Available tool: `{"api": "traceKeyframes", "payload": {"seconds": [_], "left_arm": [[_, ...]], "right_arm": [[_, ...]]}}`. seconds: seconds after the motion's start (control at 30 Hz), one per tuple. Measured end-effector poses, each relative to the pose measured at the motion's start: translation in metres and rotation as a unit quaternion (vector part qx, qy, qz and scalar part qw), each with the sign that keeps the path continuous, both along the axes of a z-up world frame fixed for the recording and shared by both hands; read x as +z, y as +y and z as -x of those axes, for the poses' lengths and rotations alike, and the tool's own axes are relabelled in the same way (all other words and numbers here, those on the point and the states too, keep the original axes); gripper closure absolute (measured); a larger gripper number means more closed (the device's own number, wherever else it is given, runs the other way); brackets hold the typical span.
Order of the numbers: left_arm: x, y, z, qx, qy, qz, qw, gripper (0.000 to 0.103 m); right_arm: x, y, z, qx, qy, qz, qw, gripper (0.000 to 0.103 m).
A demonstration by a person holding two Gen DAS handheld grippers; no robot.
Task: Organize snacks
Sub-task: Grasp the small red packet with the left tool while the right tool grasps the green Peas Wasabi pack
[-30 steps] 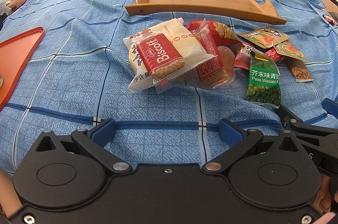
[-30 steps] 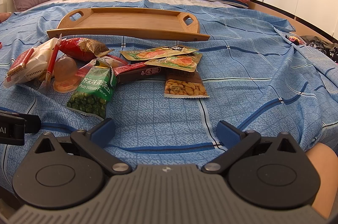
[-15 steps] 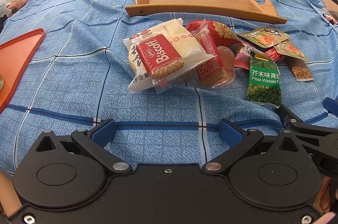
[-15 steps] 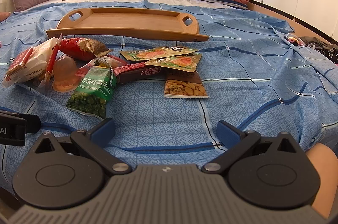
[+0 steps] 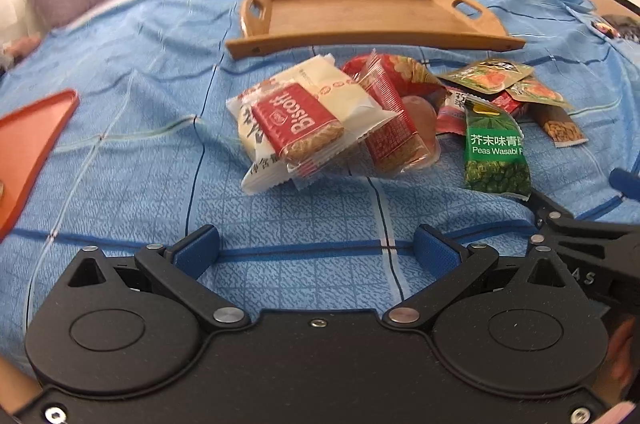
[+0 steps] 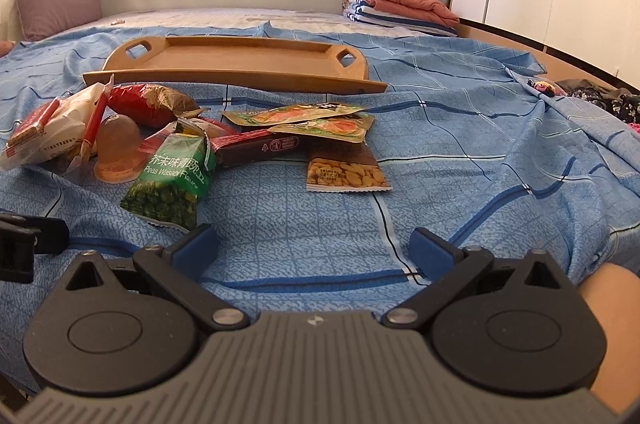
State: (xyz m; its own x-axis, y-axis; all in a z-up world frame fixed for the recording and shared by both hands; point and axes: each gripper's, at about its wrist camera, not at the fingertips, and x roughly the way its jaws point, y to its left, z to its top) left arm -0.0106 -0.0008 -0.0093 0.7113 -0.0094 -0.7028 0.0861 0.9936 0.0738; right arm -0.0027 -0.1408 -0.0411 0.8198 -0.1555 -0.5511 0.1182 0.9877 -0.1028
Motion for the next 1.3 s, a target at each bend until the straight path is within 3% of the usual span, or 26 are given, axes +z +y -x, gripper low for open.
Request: {"api": "traceKeyframes", "payload": {"seconds": [0.13,0.2,0.33,0.43,0.53,0.6,0.67,0.77,1.13,1.3], "left_arm": [[0.008,0.005,0.001,0.013,0.004,0.021,0.9997,0.003],[0.015,0.010,0.006,0.009,-0.015,0.036,0.9992,0.015],[0.035,0.019,0.011,0.002,-0.051,0.073,0.9961,0.020],[0.049,0.025,0.008,0.005,-0.072,0.106,0.9918,0.028],[0.055,0.025,0.000,0.006,-0.082,0.109,0.9907,0.045],[0.054,0.023,-0.005,0.010,-0.079,0.098,0.9920,0.062],[0.051,0.023,-0.011,0.017,-0.074,0.095,0.9926,0.065],[0.046,0.026,-0.017,0.037,-0.070,0.097,0.9921,0.065],[0.036,0.033,-0.038,0.068,-0.053,0.101,0.9911,0.064],[0.037,0.037,-0.032,0.080,-0.064,0.108,0.9889,0.067]], "right_arm": [[0.005,-0.004,0.002,0.009,-0.001,-0.014,1.000,0.000],[0.010,-0.007,0.007,0.019,-0.008,-0.028,0.999,0.000],[0.018,-0.002,0.019,0.054,-0.033,-0.049,0.997,0.004],[0.026,0.010,0.020,0.084,-0.052,-0.041,0.994,0.012],[0.032,0.024,0.015,0.107,-0.064,-0.037,0.992,0.018],[0.031,0.032,0.008,0.118,-0.061,-0.030,0.991,0.024],[0.029,0.040,0.001,0.122,-0.058,-0.023,0.991,0.032],[0.025,0.047,-0.006,0.126,-0.051,-0.021,0.991,0.035],[0.010,0.056,-0.024,0.125,-0.034,-0.014,0.991,0.036],[0.012,0.052,-0.020,0.126,-0.035,-0.028,0.991,0.048]]}}
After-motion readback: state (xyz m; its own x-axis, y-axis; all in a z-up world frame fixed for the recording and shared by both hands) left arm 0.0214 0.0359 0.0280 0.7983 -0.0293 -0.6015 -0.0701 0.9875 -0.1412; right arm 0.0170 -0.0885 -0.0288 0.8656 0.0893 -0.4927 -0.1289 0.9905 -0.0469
